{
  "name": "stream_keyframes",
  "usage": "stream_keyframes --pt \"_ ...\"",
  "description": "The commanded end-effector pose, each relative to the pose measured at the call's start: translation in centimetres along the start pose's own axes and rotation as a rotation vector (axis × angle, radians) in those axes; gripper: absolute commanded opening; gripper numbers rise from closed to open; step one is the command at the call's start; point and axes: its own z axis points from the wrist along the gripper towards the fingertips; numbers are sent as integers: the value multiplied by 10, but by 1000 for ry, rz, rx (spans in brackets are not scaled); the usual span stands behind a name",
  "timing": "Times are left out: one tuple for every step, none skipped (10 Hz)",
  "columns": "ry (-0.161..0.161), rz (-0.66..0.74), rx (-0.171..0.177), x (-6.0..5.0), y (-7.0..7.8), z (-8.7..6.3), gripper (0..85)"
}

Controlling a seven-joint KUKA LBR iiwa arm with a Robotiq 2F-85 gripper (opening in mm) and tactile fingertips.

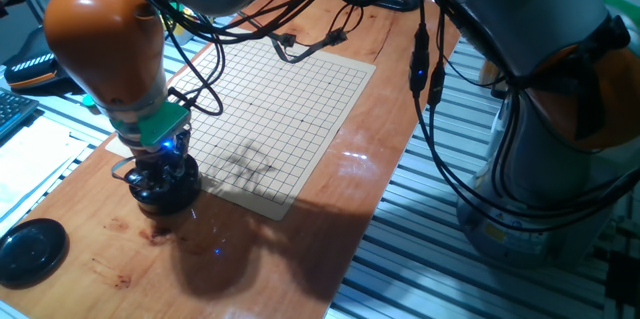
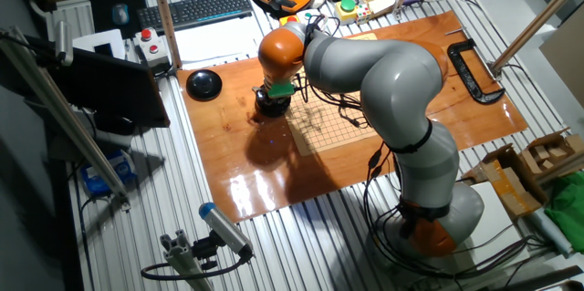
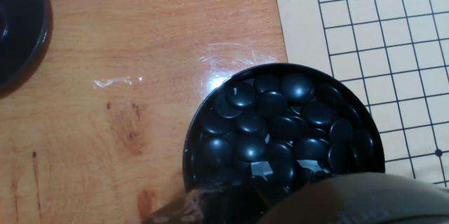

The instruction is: Play the first move as black on the 3-4 point in the upper right corner of the Go board

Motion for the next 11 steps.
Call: stream_keyframes --pt "1 0 0 0 0 0 250" --pt "1 -1 0 0 0 0 237" --pt "1 -4 0 0 0 0 223" --pt "1 -6 0 0 0 0 217" --pt "2 -8 0 0 0 -1 213" --pt "2 -8 2 0 0 -1 210" --pt "2 -8 2 0 0 -1 207" --pt "2 -8 2 0 0 -1 203" --pt "2 -8 2 0 0 -1 203" --pt "2 -6 -1 0 0 -1 203" --pt "2 -6 -1 0 0 -1 200"
